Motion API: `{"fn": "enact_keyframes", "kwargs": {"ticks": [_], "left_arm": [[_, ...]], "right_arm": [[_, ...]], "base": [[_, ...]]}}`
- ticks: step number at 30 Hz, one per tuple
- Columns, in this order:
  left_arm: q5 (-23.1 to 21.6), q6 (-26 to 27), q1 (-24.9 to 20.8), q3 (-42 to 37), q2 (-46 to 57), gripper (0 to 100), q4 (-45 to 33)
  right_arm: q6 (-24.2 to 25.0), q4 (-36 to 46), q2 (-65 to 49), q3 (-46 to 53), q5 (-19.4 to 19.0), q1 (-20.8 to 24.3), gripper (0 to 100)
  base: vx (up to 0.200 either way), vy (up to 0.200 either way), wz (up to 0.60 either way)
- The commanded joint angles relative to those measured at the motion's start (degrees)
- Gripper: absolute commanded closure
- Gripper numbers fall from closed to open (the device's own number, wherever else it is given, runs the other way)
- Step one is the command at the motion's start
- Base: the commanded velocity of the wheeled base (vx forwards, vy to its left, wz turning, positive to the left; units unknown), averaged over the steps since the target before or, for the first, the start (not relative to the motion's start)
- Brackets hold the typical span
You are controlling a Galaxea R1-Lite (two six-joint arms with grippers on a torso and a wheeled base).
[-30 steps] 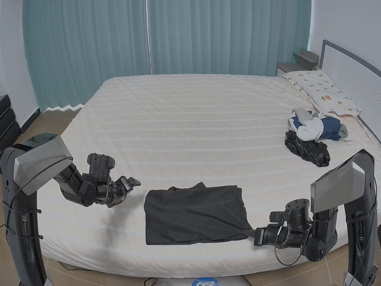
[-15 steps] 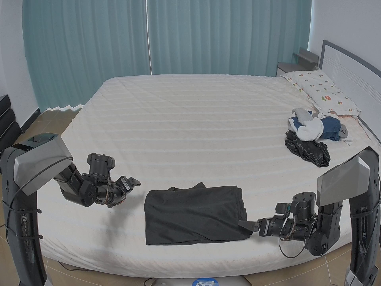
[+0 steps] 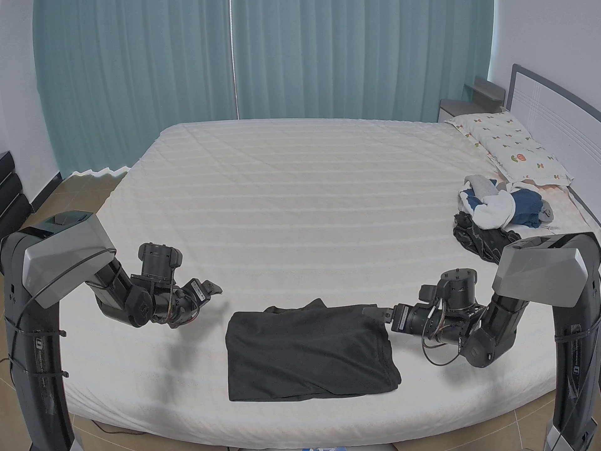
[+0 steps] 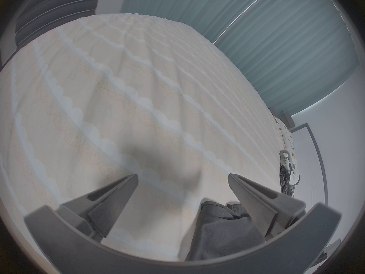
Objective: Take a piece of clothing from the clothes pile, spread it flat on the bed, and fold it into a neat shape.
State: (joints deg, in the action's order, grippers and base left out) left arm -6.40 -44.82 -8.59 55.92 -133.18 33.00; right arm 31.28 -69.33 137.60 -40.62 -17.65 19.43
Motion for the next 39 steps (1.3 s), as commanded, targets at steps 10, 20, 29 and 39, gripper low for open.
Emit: {"fn": "enact_keyframes", "kwargs": {"ticks": [10,20,29,39], "left_arm": [[0.1,0.0,0.0,0.0,-0.2,0,0.0],[0.1,0.0,0.0,0.1,-0.2,0,0.0],[0.1,0.0,0.0,0.1,-0.3,0,0.0],[0.2,0.1,-0.1,0.2,-0.6,0,0.0]], "right_arm": [[0.6,9.2,5.3,-15.9,0.3,2.0,0],[0.6,9.3,5.2,-15.1,0.3,2.3,0],[0.7,9.0,5.1,-14.0,1.0,2.2,0],[0.6,10.9,5.5,-14.8,1.0,2.2,100]], "base": [[0.0,0.0,0.0],[0.0,0.0,0.0],[0.0,0.0,0.0],[0.0,0.0,0.0]]}}
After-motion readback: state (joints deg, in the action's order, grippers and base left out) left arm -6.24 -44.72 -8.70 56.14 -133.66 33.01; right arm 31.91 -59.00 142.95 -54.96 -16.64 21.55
